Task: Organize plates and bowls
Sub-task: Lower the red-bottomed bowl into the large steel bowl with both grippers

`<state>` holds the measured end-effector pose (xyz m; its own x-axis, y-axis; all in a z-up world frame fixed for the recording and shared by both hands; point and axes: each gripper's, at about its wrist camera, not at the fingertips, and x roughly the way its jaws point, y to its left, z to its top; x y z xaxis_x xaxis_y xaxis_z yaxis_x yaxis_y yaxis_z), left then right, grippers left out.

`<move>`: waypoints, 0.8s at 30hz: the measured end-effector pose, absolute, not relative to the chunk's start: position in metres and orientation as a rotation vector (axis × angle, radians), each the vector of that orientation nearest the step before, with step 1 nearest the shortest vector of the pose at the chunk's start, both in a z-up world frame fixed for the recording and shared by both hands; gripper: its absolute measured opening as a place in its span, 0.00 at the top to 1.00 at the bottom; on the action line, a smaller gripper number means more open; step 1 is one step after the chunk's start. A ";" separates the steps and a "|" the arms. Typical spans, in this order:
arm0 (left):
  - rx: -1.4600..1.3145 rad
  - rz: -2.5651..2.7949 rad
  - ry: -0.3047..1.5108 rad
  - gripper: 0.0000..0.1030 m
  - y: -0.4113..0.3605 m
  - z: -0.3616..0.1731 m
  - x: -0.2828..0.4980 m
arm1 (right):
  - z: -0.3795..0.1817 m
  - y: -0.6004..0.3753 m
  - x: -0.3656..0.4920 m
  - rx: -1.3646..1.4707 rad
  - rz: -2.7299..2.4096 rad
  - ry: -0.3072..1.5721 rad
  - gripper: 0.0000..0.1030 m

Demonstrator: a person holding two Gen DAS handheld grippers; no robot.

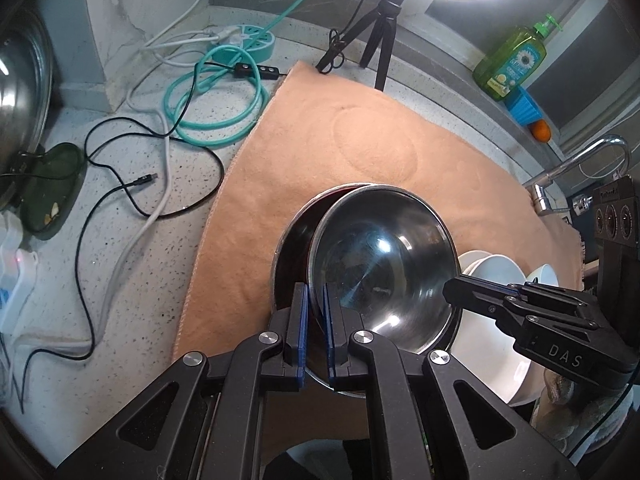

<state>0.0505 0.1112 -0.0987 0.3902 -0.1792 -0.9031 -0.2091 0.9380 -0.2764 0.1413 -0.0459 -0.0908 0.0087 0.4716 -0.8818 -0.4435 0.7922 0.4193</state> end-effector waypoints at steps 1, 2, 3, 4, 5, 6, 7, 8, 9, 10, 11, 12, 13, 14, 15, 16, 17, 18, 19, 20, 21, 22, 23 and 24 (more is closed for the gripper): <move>-0.376 0.020 1.182 0.94 0.111 -0.100 0.050 | -0.092 -0.046 0.141 0.021 0.714 1.391 0.91; -0.375 0.019 1.184 0.94 0.111 -0.101 0.050 | -0.092 -0.046 0.142 0.017 0.713 1.393 0.91; -0.373 0.020 1.188 0.94 0.111 -0.102 0.050 | -0.093 -0.045 0.142 0.014 0.712 1.395 0.91; -0.372 0.020 1.191 0.94 0.111 -0.103 0.050 | -0.094 -0.045 0.142 0.010 0.710 1.397 0.91; -0.371 0.019 1.194 0.94 0.110 -0.104 0.051 | -0.094 -0.045 0.143 0.007 0.709 1.398 0.91; -0.370 0.019 1.197 0.94 0.110 -0.104 0.051 | -0.095 -0.045 0.143 0.003 0.708 1.400 0.91; -0.369 0.019 1.199 0.94 0.110 -0.105 0.051 | -0.095 -0.044 0.143 0.000 0.706 1.402 0.91; -0.368 0.018 1.201 0.94 0.110 -0.105 0.052 | -0.096 -0.043 0.143 -0.004 0.704 1.403 0.91; -0.367 0.018 1.203 0.94 0.109 -0.106 0.052 | -0.096 -0.043 0.143 -0.008 0.703 1.405 0.91; -0.365 0.018 1.204 0.94 0.109 -0.106 0.053 | -0.097 -0.042 0.143 -0.011 0.701 1.406 0.91; -0.363 0.018 1.206 0.94 0.109 -0.107 0.053 | -0.097 -0.042 0.143 -0.013 0.700 1.408 0.91; -0.362 0.018 1.209 0.94 0.108 -0.107 0.053 | -0.098 -0.041 0.143 -0.017 0.697 1.410 0.91; -0.360 0.018 1.212 0.94 0.108 -0.107 0.053 | -0.099 -0.041 0.143 -0.021 0.695 1.412 0.91; -0.358 0.018 1.213 0.94 0.107 -0.107 0.053 | -0.099 -0.040 0.143 -0.022 0.694 1.414 0.91; -0.356 0.018 1.215 0.94 0.107 -0.107 0.053 | -0.099 -0.040 0.143 -0.024 0.694 1.415 0.91; -0.356 0.017 1.216 0.94 0.108 -0.108 0.053 | -0.099 -0.040 0.143 -0.026 0.694 1.415 0.91; -0.356 0.017 1.218 0.94 0.107 -0.108 0.053 | -0.099 -0.040 0.143 -0.028 0.695 1.415 0.91; -0.356 0.017 1.220 0.93 0.107 -0.108 0.053 | -0.098 -0.040 0.143 -0.030 0.695 1.415 0.91; -0.354 0.017 1.222 0.93 0.107 -0.108 0.053 | -0.098 -0.040 0.142 -0.030 0.694 1.416 0.91; -0.352 0.017 1.225 0.93 0.107 -0.109 0.053 | -0.098 -0.040 0.142 -0.028 0.693 1.416 0.91; -0.354 0.018 1.227 0.93 0.107 -0.109 0.053 | -0.098 -0.039 0.142 -0.031 0.692 1.416 0.91; -0.355 0.019 1.229 0.93 0.107 -0.110 0.054 | -0.099 -0.039 0.142 -0.033 0.692 1.417 0.91; -0.355 0.020 1.230 0.93 0.108 -0.111 0.054 | -0.100 -0.039 0.141 -0.036 0.693 1.417 0.91; -0.357 0.020 1.231 0.93 0.108 -0.111 0.053 | -0.100 -0.039 0.141 -0.039 0.692 1.419 0.91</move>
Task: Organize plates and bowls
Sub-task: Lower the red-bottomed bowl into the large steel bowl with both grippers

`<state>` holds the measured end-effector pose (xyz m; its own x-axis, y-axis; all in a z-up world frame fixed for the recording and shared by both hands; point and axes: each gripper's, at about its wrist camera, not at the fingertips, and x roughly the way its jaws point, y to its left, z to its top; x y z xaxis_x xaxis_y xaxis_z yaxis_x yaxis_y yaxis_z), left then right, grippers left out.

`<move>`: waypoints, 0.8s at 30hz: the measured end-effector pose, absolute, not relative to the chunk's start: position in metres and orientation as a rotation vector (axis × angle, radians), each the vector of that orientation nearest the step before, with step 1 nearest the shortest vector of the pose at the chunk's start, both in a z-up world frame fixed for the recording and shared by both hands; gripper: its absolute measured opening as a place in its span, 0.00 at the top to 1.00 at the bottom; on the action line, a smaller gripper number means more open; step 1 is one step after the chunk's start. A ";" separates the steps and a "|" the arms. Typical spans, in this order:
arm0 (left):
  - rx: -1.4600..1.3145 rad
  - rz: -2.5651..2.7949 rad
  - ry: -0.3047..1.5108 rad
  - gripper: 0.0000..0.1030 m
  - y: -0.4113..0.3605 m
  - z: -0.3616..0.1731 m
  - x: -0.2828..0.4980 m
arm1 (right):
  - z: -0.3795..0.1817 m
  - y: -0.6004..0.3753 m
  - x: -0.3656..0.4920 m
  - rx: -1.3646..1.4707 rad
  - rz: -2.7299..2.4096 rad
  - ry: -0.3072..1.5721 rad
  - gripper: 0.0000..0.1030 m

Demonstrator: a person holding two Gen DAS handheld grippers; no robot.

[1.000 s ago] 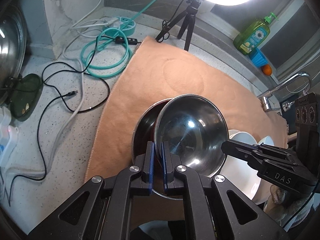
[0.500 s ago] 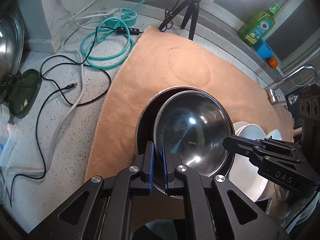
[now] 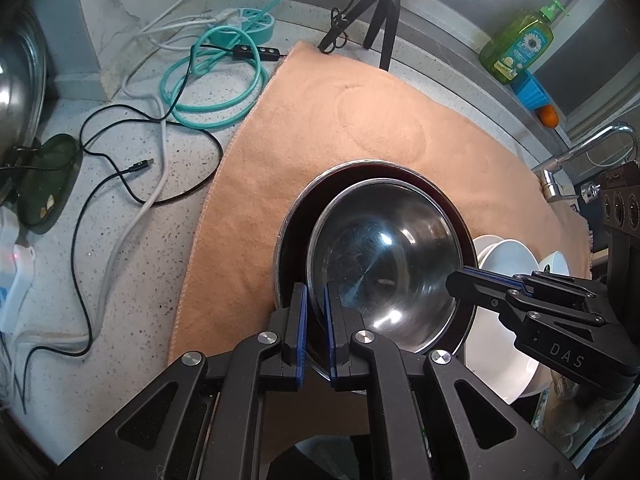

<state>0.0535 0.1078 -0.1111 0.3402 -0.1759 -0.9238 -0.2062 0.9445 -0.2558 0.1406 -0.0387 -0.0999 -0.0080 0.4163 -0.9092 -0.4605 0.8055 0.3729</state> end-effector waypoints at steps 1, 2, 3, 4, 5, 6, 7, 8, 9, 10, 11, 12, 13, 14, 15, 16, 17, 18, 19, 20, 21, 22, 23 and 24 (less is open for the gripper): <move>-0.358 0.021 1.234 0.93 0.108 -0.112 0.054 | -0.100 -0.038 0.140 -0.040 0.692 1.418 0.91; -0.358 0.021 1.235 0.93 0.108 -0.112 0.054 | -0.100 -0.038 0.140 -0.043 0.691 1.418 0.91; -0.355 0.021 1.234 0.93 0.108 -0.112 0.054 | -0.100 -0.037 0.140 -0.046 0.689 1.416 0.90; -0.354 0.020 1.234 0.93 0.107 -0.112 0.054 | -0.100 -0.037 0.140 -0.049 0.689 1.415 0.90; -0.355 0.019 1.235 0.93 0.108 -0.112 0.054 | -0.100 -0.037 0.140 -0.051 0.688 1.415 0.90; -0.356 0.018 1.236 0.93 0.108 -0.112 0.054 | -0.100 -0.037 0.140 -0.052 0.687 1.415 0.90; -0.360 0.017 1.238 0.93 0.108 -0.112 0.054 | -0.099 -0.037 0.139 -0.051 0.688 1.416 0.90; -0.360 0.016 1.238 0.93 0.108 -0.111 0.054 | -0.099 -0.037 0.139 -0.050 0.688 1.418 0.89; -0.360 0.015 1.239 0.93 0.108 -0.112 0.055 | -0.099 -0.037 0.139 -0.050 0.688 1.419 0.89; -0.359 0.014 1.240 0.93 0.108 -0.111 0.055 | -0.099 -0.036 0.139 -0.053 0.687 1.419 0.89; -0.359 0.014 1.240 0.93 0.107 -0.111 0.055 | -0.100 -0.036 0.139 -0.055 0.686 1.417 0.89; -0.358 0.013 1.240 0.93 0.107 -0.111 0.055 | -0.100 -0.036 0.139 -0.055 0.685 1.417 0.89; -0.355 0.014 1.239 0.93 0.107 -0.111 0.055 | -0.100 -0.036 0.139 -0.055 0.685 1.415 0.89; -0.353 0.016 1.238 0.93 0.107 -0.111 0.055 | -0.100 -0.036 0.139 -0.057 0.685 1.415 0.89; -0.353 0.016 1.238 0.93 0.106 -0.111 0.055 | -0.100 -0.037 0.139 -0.056 0.685 1.416 0.89; -0.354 0.015 1.239 0.93 0.106 -0.111 0.055 | -0.099 -0.037 0.139 -0.057 0.684 1.415 0.89; -0.354 0.015 1.239 0.93 0.106 -0.111 0.055 | -0.100 -0.036 0.139 -0.056 0.684 1.415 0.89; -0.353 0.014 1.239 0.93 0.106 -0.111 0.055 | -0.100 -0.037 0.139 -0.056 0.683 1.415 0.89; -0.353 0.014 1.239 0.93 0.106 -0.111 0.055 | -0.099 -0.037 0.140 -0.056 0.683 1.416 0.89; -0.354 0.014 1.240 0.93 0.106 -0.111 0.055 | -0.100 -0.036 0.140 -0.055 0.684 1.417 0.89; -0.355 0.014 1.240 0.93 0.106 -0.111 0.055 | -0.100 -0.037 0.140 -0.053 0.683 1.417 0.89; -0.357 0.014 1.240 0.93 0.105 -0.111 0.054 | -0.099 -0.037 0.140 -0.050 0.684 1.417 0.88; -0.357 0.014 1.239 0.93 0.105 -0.110 0.055 | -0.100 -0.038 0.140 -0.050 0.684 1.417 0.88; -0.357 0.014 1.239 0.93 0.104 -0.110 0.055 | -0.100 -0.038 0.141 -0.049 0.683 1.417 0.88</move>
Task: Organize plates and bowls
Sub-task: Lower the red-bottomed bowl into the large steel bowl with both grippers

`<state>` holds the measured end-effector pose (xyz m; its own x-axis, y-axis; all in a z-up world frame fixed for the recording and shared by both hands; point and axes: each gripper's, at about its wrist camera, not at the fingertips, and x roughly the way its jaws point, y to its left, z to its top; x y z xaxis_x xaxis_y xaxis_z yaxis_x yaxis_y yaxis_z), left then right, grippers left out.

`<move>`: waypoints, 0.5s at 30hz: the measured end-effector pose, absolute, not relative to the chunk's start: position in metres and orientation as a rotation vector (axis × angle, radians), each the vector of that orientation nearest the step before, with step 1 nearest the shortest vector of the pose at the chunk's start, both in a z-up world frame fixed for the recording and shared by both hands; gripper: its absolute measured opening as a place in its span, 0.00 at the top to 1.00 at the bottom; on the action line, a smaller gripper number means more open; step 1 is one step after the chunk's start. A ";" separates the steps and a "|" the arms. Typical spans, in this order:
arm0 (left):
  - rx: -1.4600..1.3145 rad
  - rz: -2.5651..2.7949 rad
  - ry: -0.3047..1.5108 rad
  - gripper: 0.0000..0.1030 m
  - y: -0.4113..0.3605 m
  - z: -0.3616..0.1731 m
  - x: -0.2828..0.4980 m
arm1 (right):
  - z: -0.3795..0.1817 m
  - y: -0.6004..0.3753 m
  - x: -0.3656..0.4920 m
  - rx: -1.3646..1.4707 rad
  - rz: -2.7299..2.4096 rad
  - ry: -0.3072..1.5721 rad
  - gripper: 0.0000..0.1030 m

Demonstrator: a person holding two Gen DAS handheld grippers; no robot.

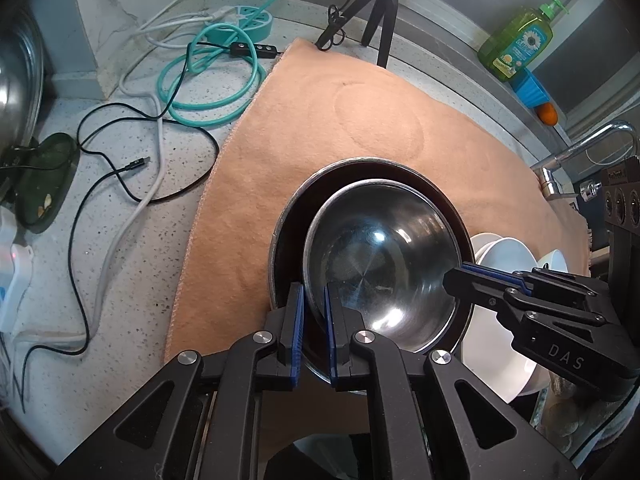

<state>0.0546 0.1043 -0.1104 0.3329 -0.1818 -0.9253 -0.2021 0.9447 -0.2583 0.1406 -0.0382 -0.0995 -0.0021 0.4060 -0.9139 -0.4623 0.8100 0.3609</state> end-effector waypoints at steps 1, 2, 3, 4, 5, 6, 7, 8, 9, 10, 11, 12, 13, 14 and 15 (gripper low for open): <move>-0.355 0.014 1.239 0.93 0.104 -0.110 0.055 | -0.100 -0.038 0.141 -0.048 0.683 1.417 0.88; -0.355 0.014 1.239 0.93 0.104 -0.110 0.055 | -0.100 -0.039 0.141 -0.047 0.683 1.417 0.88; -0.355 0.014 1.238 0.93 0.104 -0.110 0.055 | -0.100 -0.039 0.141 -0.046 0.683 1.418 0.88; -0.353 0.014 1.238 0.93 0.103 -0.110 0.055 | -0.099 -0.039 0.141 -0.046 0.682 1.417 0.88; -0.352 0.016 1.239 0.92 0.104 -0.111 0.055 | -0.099 -0.039 0.141 -0.049 0.683 1.415 0.88; -0.352 0.016 1.239 0.92 0.104 -0.111 0.055 | -0.099 -0.038 0.141 -0.051 0.684 1.416 0.88; -0.349 0.017 1.239 0.92 0.104 -0.111 0.055 | -0.099 -0.039 0.141 -0.052 0.684 1.416 0.88; -0.349 0.019 1.239 0.92 0.104 -0.111 0.055 | -0.098 -0.039 0.142 -0.054 0.685 1.415 0.88; -0.350 0.019 1.239 0.92 0.104 -0.111 0.055 | -0.098 -0.039 0.142 -0.055 0.686 1.415 0.88; -0.351 0.021 1.238 0.92 0.104 -0.111 0.055 | -0.098 -0.039 0.142 -0.055 0.685 1.415 0.87; -0.351 0.022 1.236 0.90 0.105 -0.110 0.055 | -0.097 -0.039 0.142 -0.055 0.684 1.414 0.87; -0.351 0.022 1.233 0.90 0.105 -0.110 0.055 | -0.097 -0.039 0.142 -0.056 0.683 1.411 0.87; -0.350 0.023 1.231 0.90 0.105 -0.109 0.054 | -0.096 -0.040 0.142 -0.058 0.681 1.408 0.87; -0.349 0.023 1.229 0.90 0.106 -0.109 0.055 | -0.095 -0.039 0.141 -0.059 0.680 1.406 0.87; -0.350 0.023 1.226 0.90 0.107 -0.108 0.054 | -0.095 -0.039 0.141 -0.059 0.680 1.406 0.87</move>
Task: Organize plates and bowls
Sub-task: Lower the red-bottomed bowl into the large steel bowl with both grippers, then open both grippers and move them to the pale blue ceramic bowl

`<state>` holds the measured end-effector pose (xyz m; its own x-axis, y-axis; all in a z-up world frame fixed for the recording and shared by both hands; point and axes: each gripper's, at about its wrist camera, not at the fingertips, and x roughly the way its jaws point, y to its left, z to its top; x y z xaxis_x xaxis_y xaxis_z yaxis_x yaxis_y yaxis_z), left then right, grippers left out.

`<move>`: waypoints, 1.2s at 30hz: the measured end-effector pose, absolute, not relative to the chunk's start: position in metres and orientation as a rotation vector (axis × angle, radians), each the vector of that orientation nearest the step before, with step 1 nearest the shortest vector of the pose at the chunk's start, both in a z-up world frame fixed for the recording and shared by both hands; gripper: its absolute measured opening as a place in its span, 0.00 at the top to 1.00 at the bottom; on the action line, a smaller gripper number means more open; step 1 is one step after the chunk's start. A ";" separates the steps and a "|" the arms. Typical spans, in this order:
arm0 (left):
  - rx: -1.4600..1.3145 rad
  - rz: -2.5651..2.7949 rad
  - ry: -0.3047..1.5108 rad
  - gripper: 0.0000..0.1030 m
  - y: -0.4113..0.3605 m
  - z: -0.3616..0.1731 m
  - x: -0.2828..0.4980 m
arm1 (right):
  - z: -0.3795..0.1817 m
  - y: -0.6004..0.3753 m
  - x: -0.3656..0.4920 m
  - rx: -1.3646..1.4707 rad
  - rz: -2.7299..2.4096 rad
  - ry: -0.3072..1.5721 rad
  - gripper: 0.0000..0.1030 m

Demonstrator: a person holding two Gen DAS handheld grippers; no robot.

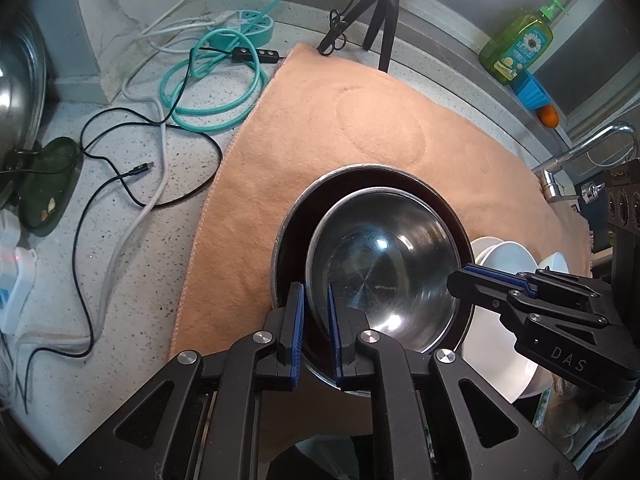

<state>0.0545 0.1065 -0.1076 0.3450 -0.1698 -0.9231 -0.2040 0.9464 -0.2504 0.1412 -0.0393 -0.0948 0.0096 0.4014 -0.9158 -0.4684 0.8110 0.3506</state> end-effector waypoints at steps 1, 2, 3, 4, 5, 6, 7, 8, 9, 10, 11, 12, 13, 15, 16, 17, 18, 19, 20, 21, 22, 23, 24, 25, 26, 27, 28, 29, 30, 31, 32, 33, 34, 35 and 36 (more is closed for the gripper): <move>-0.351 0.023 1.222 0.90 0.107 -0.106 0.054 | -0.094 -0.040 0.141 -0.057 0.679 1.404 0.86; -0.351 0.022 1.219 0.90 0.107 -0.105 0.054 | -0.093 -0.040 0.141 -0.054 0.679 1.402 0.84; -0.351 0.022 1.216 0.90 0.108 -0.104 0.054 | -0.092 -0.040 0.141 -0.052 0.680 1.398 0.82; -0.352 0.020 1.211 0.90 0.108 -0.102 0.054 | -0.090 -0.041 0.141 -0.051 0.682 1.394 0.80; -0.351 0.018 1.209 0.90 0.108 -0.101 0.054 | -0.089 -0.041 0.141 -0.052 0.681 1.389 0.79; -0.351 0.017 1.207 0.90 0.107 -0.100 0.054 | -0.087 -0.041 0.141 -0.054 0.680 1.381 0.78; -0.352 0.016 1.204 0.90 0.107 -0.099 0.054 | -0.085 -0.042 0.141 -0.055 0.679 1.377 0.76; -0.352 0.016 1.201 0.90 0.107 -0.097 0.054 | -0.084 -0.042 0.141 -0.055 0.680 1.374 0.75; -0.353 0.014 1.197 0.90 0.107 -0.096 0.054 | -0.083 -0.043 0.141 -0.054 0.679 1.371 0.75; -0.354 0.013 1.192 0.90 0.107 -0.094 0.053 | -0.082 -0.044 0.141 -0.051 0.678 1.369 0.75; -0.355 0.013 1.188 0.90 0.107 -0.093 0.053 | -0.081 -0.045 0.141 -0.048 0.678 1.367 0.75; -0.357 0.012 1.181 0.90 0.106 -0.091 0.053 | -0.080 -0.047 0.141 -0.044 0.677 1.364 0.75; -0.361 0.009 1.176 0.90 0.106 -0.088 0.052 | -0.078 -0.049 0.141 -0.038 0.677 1.360 0.75; -0.364 0.005 1.165 0.90 0.105 -0.084 0.052 | -0.074 -0.054 0.141 -0.026 0.678 1.350 0.75; -0.365 0.003 1.158 0.90 0.105 -0.082 0.051 | -0.071 -0.057 0.141 -0.020 0.678 1.345 0.75; -0.368 0.000 1.150 0.90 0.104 -0.079 0.051 | -0.069 -0.059 0.141 -0.015 0.678 1.339 0.75; -0.371 -0.003 1.144 0.90 0.103 -0.077 0.050 | -0.067 -0.062 0.141 -0.010 0.677 1.333 0.75; -0.375 -0.008 1.137 0.90 0.102 -0.075 0.050 | -0.064 -0.066 0.141 -0.005 0.676 1.324 0.75; -0.379 -0.012 1.130 0.90 0.101 -0.073 0.049 | -0.062 -0.069 0.140 -0.002 0.674 1.318 0.75; -0.382 -0.017 1.122 0.90 0.099 -0.070 0.048 | -0.059 -0.074 0.139 0.002 0.672 1.309 0.75; -0.385 -0.021 1.115 0.90 0.098 -0.068 0.047 | -0.056 -0.078 0.138 0.006 0.667 1.300 0.75; -0.386 -0.025 1.109 0.90 0.096 -0.066 0.046 | -0.054 -0.082 0.138 0.013 0.664 1.293 0.74; -0.389 -0.032 1.102 0.90 0.094 -0.064 0.045 | -0.052 -0.088 0.137 0.025 0.660 1.285 0.74; -0.394 -0.039 1.098 0.90 0.091 -0.063 0.045 | -0.050 -0.095 0.137 0.041 0.655 1.279 0.70; -0.399 -0.047 1.095 0.90 0.089 -0.061 0.044 | -0.049 -0.100 0.136 0.054 0.652 1.275 0.62; -0.400 -0.056 1.094 0.90 0.086 -0.060 0.044 | -0.047 -0.107 0.136 0.070 0.649 1.268 0.59; -0.397 -0.063 1.092 0.90 0.083 -0.060 0.044 | -0.046 -0.114 0.136 0.082 0.643 1.262 0.57; -0.393 -0.068 1.091 0.90 0.081 -0.059 0.045 | -0.045 -0.118 0.135 0.090 0.635 1.257 0.57; -0.389 -0.075 1.089 0.90 0.077 -0.058 0.045 | -0.044 -0.127 0.134 0.105 0.623 1.250 0.57; -0.389 -0.083 1.088 0.90 0.073 -0.057 0.045 | -0.043 -0.135 0.134 0.121 0.613 1.244 0.57; -0.390 -0.093 1.089 0.90 0.070 -0.057 0.046 | -0.043 -0.141 0.133 0.133 0.605 1.242 0.57; -0.390 -0.102 1.091 0.90 0.067 -0.057 0.046 | -0.042 -0.150 0.133 0.150 0.593 1.238 0.57; -0.387 -0.113 1.093 0.90 0.062 -0.057 0.048 | -0.042 -0.159 0.133 0.166 0.580 1.236 0.57; -0.385 -0.122 1.095 0.90 0.058 -0.057 0.048 | -0.042 -0.166 0.132 0.178 0.570 1.235 0.57; -0.384 -0.133 1.098 0.90 0.053 -0.057 0.050 | -0.042 -0.175 0.132 0.192 0.557 1.232 0.57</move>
<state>0.0499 0.0530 -0.0570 0.4555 -0.2921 -0.8409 -0.0836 0.9264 -0.3671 0.1318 -0.1755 -0.0417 0.2196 0.4998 -0.8378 -0.2983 0.8521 0.4301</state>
